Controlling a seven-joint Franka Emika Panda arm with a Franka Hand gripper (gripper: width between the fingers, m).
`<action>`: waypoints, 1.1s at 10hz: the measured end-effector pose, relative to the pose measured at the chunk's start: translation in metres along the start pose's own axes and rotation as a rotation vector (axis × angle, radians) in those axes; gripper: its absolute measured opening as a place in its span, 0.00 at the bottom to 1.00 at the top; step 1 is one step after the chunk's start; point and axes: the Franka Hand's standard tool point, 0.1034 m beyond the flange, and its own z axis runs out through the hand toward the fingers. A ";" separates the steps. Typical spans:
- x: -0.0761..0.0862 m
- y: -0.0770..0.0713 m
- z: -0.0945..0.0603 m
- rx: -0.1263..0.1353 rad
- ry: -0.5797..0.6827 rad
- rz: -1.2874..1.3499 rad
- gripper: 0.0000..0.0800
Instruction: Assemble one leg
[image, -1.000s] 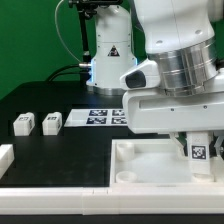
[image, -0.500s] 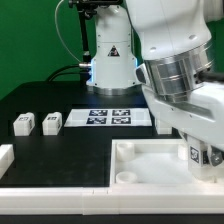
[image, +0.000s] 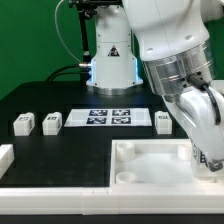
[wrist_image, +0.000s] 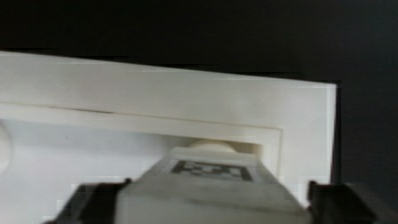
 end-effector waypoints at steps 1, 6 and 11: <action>0.001 0.006 0.000 -0.009 0.000 -0.192 0.72; 0.000 0.015 -0.004 -0.096 0.015 -0.867 0.81; -0.009 0.005 -0.008 -0.181 0.105 -1.455 0.81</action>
Offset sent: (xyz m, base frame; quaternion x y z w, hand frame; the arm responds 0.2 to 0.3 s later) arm 0.0000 0.0000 0.0000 0.0000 0.0000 -0.2667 0.9638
